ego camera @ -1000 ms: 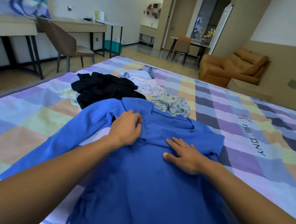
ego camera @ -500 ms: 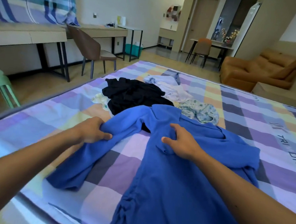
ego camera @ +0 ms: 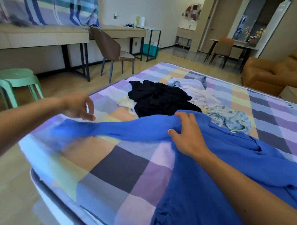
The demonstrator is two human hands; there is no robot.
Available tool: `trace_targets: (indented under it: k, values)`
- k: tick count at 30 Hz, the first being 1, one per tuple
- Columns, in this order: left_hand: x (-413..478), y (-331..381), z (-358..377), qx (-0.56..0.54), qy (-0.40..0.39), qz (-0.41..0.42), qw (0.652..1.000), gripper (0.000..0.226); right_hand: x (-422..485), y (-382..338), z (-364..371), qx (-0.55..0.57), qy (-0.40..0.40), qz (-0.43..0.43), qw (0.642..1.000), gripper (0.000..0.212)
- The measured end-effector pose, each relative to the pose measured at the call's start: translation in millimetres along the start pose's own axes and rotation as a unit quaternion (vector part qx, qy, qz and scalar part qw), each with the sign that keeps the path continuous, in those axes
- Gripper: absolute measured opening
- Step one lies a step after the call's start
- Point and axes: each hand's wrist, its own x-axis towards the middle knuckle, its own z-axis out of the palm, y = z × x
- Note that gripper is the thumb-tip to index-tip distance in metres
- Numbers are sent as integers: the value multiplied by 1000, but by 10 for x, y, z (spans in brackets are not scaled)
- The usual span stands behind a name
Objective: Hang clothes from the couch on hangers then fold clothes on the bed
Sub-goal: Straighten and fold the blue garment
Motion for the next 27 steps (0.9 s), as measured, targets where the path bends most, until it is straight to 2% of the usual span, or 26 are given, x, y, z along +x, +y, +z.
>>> trace_targets:
  k: [2, 4, 6, 8, 10, 11, 14, 16, 19, 20, 22, 23, 25, 27]
  values:
    - [-60, -162, 153, -13, -55, 21, 998, 26, -17, -148, 157, -19, -33, -53, 998, 48]
    - [-146, -269, 286, -32, -69, 52, 996, 38, -22, -283, 297, -46, -69, -106, 991, 42]
    - [-197, -381, 382, -36, -30, 83, 995, 40, -1, -410, 440, -78, -106, -153, 979, 40]
    - [-210, -447, 424, -4, 17, 102, 995, 25, 32, -512, 542, -104, -156, -160, 969, 46]
    - [-213, -505, 378, -30, 56, 89, 994, 36, 63, -616, 631, -111, -198, -138, 964, 57]
    - [-222, -500, 310, -81, 61, 69, 992, 41, 68, -659, 668, -102, -203, -127, 965, 61]
    - [-242, -414, 59, -280, 31, 27, 959, 29, 64, -779, 723, -16, -135, -131, 982, 62]
    - [-276, -232, -88, -354, 0, 27, 935, 34, 41, -920, 696, 116, -112, -121, 979, 59]
    - [-283, 237, -205, -411, 0, 54, 910, 36, 15, -1204, 516, 300, -163, -58, 938, 63]
    - [-284, 437, -224, -432, 7, 60, 900, 34, 12, -1276, 418, 343, -183, -41, 920, 58]
    - [-297, 833, -248, -462, 16, 71, 884, 31, 13, -1315, 226, 400, -200, -12, 894, 48]
    - [-308, 1033, -268, -471, 11, 76, 879, 37, 13, -1271, 127, 412, -193, 10, 890, 51]
    - [-346, 1352, -302, -489, -19, 85, 868, 51, 5, -1107, -32, 415, -153, 48, 896, 51]
    - [-353, 1644, -313, -503, -38, 107, 857, 55, -17, -866, -202, 412, -95, 82, 903, 37]
